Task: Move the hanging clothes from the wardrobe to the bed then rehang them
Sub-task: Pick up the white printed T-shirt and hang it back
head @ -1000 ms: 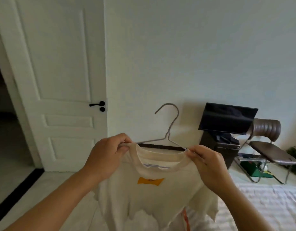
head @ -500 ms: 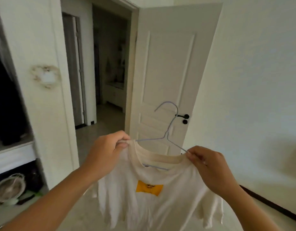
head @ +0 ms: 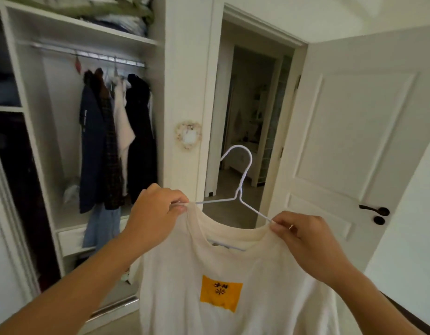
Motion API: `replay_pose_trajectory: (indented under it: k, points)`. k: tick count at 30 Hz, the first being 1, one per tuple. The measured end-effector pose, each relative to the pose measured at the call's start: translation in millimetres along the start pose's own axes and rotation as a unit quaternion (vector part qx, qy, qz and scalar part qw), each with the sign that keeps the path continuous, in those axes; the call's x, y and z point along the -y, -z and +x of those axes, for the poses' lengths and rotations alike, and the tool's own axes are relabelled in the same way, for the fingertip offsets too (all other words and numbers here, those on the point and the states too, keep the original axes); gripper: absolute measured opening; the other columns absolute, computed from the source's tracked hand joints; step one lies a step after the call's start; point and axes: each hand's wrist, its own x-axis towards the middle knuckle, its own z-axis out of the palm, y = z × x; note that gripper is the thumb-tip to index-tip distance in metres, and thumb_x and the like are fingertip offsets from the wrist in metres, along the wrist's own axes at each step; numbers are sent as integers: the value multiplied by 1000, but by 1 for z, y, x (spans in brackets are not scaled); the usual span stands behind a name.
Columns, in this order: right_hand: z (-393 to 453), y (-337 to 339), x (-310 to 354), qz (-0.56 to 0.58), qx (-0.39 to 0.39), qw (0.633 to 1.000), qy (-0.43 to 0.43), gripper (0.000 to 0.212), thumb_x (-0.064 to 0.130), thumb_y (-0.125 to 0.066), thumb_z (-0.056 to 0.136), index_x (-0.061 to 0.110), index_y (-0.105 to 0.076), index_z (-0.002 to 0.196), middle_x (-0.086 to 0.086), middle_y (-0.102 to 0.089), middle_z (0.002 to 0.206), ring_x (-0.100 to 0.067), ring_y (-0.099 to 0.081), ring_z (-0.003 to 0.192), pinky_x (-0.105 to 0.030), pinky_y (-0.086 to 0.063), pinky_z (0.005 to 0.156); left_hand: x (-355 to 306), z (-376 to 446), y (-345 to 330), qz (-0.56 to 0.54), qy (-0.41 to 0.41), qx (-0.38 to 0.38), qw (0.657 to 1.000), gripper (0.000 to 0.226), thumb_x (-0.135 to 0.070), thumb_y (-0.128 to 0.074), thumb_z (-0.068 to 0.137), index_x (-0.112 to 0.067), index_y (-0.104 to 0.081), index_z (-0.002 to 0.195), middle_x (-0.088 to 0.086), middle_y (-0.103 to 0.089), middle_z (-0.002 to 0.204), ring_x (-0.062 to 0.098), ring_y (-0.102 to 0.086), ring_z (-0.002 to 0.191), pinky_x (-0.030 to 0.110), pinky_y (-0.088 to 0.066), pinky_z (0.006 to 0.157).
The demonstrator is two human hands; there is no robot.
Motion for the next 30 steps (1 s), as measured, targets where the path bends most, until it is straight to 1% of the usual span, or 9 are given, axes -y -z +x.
replay_pose_trajectory:
  k: [3, 8, 12, 16, 18, 21, 24, 27, 30]
  points:
    - [32, -31, 37, 3, 16, 1000, 13, 17, 28, -57, 97, 38, -66, 86, 20, -65, 76, 1, -59, 72, -11, -43, 63, 43, 8, 31, 14, 17, 2, 1000, 14, -26, -60, 93, -35, -71, 92, -15, -66, 87, 8, -54, 87, 37, -47, 82]
    - [84, -80, 92, 16, 52, 998, 35, 15, 31, -54, 98, 35, -66, 93, 18, -66, 83, -1, -61, 75, -13, -47, 68, 108, 22, 71, 23, 51, -12, 998, 15, -24, -60, 94, -35, -70, 91, -17, -67, 84, 4, -61, 82, 31, -53, 76]
    - [130, -114, 129, 27, 86, 994, 61, 13, 35, -53, 98, 38, -66, 94, 22, -64, 84, 1, -61, 76, -14, -50, 70, 159, 45, 94, 37, 83, -22, 996, 16, -22, -59, 95, -34, -68, 88, -16, -66, 82, 5, -60, 80, 23, -46, 68]
    - [180, -141, 158, 43, 115, 988, 91, 14, 37, -54, 97, 37, -68, 93, 21, -64, 83, 0, -62, 77, -20, -55, 74, 203, 76, 105, 70, 99, -37, 992, 16, -21, -52, 98, -29, -63, 90, -12, -64, 84, 7, -58, 82, 29, -48, 70]
    - [203, -154, 169, 50, 122, 986, 106, 15, 39, -55, 96, 36, -68, 92, 20, -65, 81, 1, -63, 75, -22, -56, 74, 224, 93, 109, 79, 112, -40, 990, 16, -21, -50, 99, -29, -61, 90, -11, -63, 85, 8, -58, 81, 28, -47, 68]
    - [246, -178, 185, 55, 122, 981, 143, 18, 43, -54, 96, 35, -68, 87, 18, -65, 75, 2, -62, 74, -24, -56, 71, 262, 124, 115, 91, 129, -54, 986, 18, -21, -50, 99, -31, -60, 88, -11, -63, 84, 9, -59, 80, 30, -50, 68]
    - [292, -199, 203, 77, 118, 974, 179, 22, 42, -55, 95, 32, -66, 80, 9, -65, 71, -6, -61, 69, -25, -52, 65, 298, 159, 125, 92, 156, -65, 981, 18, -19, -51, 98, -30, -61, 87, -9, -64, 87, 11, -60, 83, 30, -51, 72]
    - [337, -220, 226, 133, 102, 964, 205, 24, 37, -58, 95, 25, -67, 75, 3, -63, 66, -12, -57, 63, -25, -45, 58, 333, 196, 136, 91, 170, -83, 978, 16, -18, -54, 98, -28, -64, 90, -6, -65, 92, 14, -60, 87, 33, -53, 79]
    - [383, -242, 250, 202, 65, 956, 203, 23, 29, -63, 92, 20, -68, 72, 4, -61, 61, -9, -53, 56, -19, -39, 53, 365, 231, 148, 78, 177, -106, 975, 14, -16, -55, 97, -25, -65, 92, -5, -65, 93, 15, -60, 88, 26, -44, 75]
